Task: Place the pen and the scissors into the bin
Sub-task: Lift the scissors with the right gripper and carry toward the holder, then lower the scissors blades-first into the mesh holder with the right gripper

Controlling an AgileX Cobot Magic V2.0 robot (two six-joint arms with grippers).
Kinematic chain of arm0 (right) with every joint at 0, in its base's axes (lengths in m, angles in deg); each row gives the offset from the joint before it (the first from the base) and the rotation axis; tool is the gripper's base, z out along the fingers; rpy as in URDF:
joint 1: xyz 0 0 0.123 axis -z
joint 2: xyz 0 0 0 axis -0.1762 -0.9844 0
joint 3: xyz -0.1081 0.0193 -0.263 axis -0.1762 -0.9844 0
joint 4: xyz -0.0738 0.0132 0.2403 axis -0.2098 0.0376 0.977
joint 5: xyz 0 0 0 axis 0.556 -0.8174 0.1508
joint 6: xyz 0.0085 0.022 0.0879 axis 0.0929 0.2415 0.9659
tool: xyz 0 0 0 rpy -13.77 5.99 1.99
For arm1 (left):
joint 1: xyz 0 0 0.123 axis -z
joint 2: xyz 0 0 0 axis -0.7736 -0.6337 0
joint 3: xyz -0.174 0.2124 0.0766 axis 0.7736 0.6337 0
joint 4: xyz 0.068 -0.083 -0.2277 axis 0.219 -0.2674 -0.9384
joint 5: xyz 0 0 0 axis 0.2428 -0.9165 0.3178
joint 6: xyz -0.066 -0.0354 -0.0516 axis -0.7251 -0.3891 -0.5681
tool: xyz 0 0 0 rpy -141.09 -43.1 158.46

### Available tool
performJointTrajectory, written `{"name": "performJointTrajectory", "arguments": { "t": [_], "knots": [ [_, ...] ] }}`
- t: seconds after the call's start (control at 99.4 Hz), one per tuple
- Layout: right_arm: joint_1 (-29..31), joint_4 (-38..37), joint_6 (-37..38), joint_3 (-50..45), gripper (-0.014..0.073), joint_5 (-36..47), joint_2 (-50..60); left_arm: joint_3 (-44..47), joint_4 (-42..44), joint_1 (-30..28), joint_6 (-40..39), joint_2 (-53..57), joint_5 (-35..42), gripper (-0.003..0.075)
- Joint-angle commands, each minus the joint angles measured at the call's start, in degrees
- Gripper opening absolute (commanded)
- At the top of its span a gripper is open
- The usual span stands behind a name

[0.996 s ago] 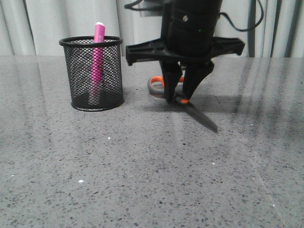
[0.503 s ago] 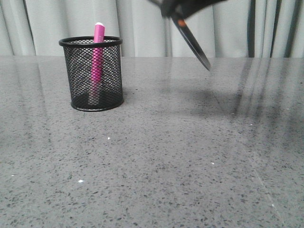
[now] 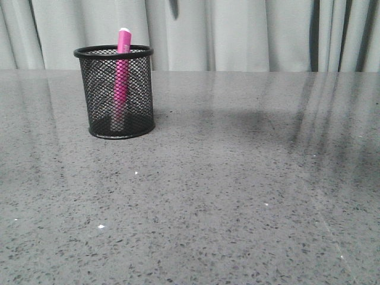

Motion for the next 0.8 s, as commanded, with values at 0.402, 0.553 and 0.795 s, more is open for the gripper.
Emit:
{"name": "performJointTrajectory", "arguments": {
  "t": [0.402, 0.553, 0.795],
  "knots": [
    [0.1, -0.9, -4.5, 5.2, -0.0069, 25.8, -12.3, -1.7, -0.6, 0.0, -0.2, 0.2, 4.1, -0.0021],
    [0.2, -0.9, -6.3, 5.3, -0.0069, 24.9, -14.0, -1.7, -0.6, 0.0, -0.2, 0.2, 4.1, -0.0022],
    [0.5, -0.9, -6.3, 4.6, -0.0069, 26.6, -16.7, -1.7, -0.6, 0.0, -0.2, 0.2, 4.1, -0.0022]
  ]
}}
